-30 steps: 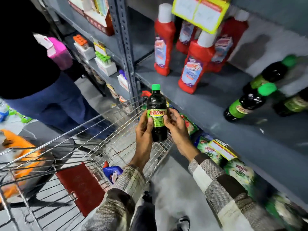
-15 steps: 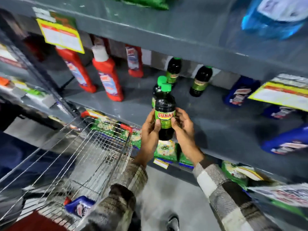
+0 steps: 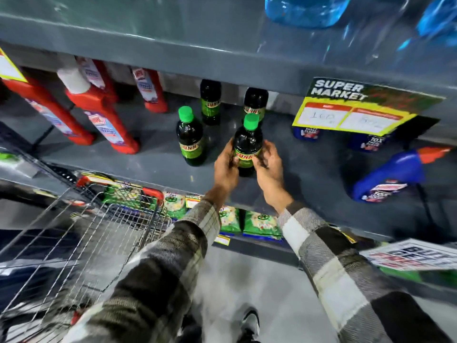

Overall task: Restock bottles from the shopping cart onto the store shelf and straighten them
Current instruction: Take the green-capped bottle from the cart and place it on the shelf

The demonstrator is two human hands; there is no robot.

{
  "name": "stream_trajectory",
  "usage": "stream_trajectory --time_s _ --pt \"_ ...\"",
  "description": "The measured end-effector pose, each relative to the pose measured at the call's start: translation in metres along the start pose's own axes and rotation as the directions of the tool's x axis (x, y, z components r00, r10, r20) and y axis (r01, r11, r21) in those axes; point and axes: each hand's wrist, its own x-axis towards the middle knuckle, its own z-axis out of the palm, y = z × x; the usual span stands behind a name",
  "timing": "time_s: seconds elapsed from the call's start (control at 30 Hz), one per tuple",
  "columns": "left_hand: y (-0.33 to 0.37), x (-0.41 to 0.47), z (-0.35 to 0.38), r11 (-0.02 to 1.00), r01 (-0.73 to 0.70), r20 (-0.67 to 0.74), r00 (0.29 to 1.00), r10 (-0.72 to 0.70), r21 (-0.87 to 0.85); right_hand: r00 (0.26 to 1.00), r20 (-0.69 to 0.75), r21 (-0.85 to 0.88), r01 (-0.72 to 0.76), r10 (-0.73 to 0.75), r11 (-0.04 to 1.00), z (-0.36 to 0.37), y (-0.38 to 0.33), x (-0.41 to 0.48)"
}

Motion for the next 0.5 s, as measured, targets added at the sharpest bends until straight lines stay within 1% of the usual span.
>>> stream_trajectory --time_s 0.13,0.27,0.4,0.43,0.5 --pt "-0.005 -0.004 0.001 1.0 -0.002 0.031 1.0 0.001 0.01 1.0 0.026 -0.009 -0.011 0.012 1.0 0.001 0.01 -0.003" --pt "-0.007 -0.002 0.001 1.0 0.006 0.045 0.999 -0.006 -0.017 1.0 0.002 0.01 -0.004 0.004 1.0 0.005 0.01 -0.005" --pt "-0.004 -0.007 -0.005 1.0 0.011 0.077 0.997 -0.01 -0.016 1.0 -0.01 -0.087 -0.008 0.007 0.996 0.004 0.013 -0.008" --pt "-0.004 -0.01 -0.007 0.999 0.003 0.088 0.996 0.0 -0.037 0.999 -0.038 -0.137 -0.006 0.001 0.991 0.006 0.011 -0.015" --pt "-0.007 -0.02 -0.014 0.996 -0.004 0.07 0.998 0.01 -0.084 0.981 -0.184 -0.182 0.023 -0.057 0.983 0.013 0.013 -0.038"
